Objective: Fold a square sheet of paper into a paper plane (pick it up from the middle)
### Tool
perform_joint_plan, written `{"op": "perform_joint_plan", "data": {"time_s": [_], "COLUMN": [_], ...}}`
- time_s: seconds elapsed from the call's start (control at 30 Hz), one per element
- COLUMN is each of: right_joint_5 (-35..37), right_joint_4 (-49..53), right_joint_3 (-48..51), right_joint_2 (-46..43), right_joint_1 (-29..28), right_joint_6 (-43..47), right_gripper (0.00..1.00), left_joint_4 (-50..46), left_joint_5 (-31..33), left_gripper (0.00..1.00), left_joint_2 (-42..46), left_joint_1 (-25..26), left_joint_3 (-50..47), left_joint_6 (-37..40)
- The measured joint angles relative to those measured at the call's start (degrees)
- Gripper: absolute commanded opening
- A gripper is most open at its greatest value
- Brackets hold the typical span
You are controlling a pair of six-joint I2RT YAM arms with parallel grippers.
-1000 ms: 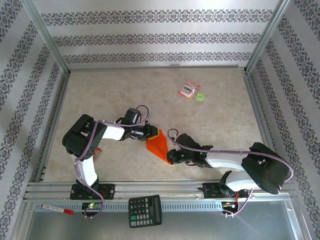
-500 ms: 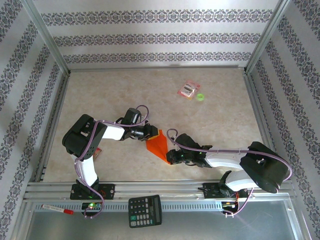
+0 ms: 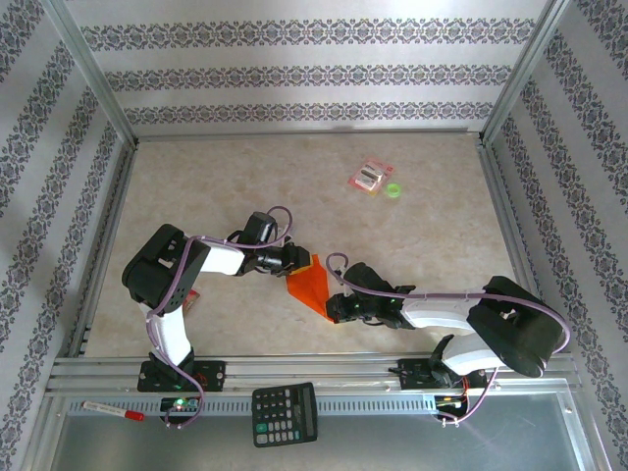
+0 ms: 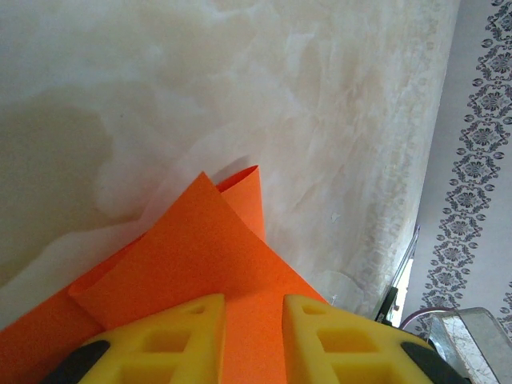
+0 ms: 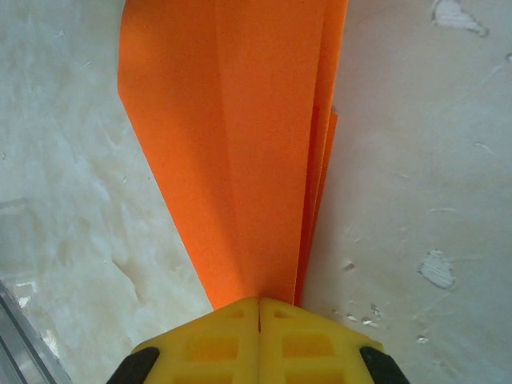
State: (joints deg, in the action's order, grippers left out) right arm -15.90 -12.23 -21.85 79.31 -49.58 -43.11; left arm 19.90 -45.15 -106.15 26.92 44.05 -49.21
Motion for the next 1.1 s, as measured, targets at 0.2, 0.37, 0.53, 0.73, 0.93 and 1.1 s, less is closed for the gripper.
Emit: {"op": "perform_joint_plan", "data": {"time_s": [0.2, 0.37, 0.53, 0.73, 0.93, 1.1], "right_joint_5": [0.0, -0.1, -0.6, -1.0, -0.9, -0.9], "right_joint_4": [0.7, 2.6, 3.7, 4.2, 4.3, 4.3], "right_joint_3": [0.2, 0.1, 0.1, 0.1, 0.2, 0.3], "right_joint_2": [-1.0, -4.2, -5.7, -7.4, -7.5, -6.2], "right_joint_1": [0.0, 0.0, 0.0, -0.3, -2.0, -2.1], "right_joint_6": [0.0, 0.0, -0.2, -0.5, -0.7, -0.6], "right_gripper": [0.03, 0.05, 0.05, 0.05, 0.05, 0.04], "left_joint_4": [0.0, 0.0, -0.1, -0.2, -0.6, -0.6], "left_joint_5": [0.0, 0.0, 0.0, 0.0, 0.0, 0.0], "left_gripper": [0.26, 0.26, 0.26, 0.26, 0.26, 0.26], "left_joint_2": [0.0, 0.0, 0.0, 0.0, 0.0, 0.0], "left_joint_1": [0.0, 0.0, 0.0, 0.0, 0.0, 0.0], "left_joint_3": [0.0, 0.0, 0.0, 0.1, 0.2, 0.2], "left_joint_6": [0.0, 0.0, 0.2, 0.2, 0.3, 0.5]}}
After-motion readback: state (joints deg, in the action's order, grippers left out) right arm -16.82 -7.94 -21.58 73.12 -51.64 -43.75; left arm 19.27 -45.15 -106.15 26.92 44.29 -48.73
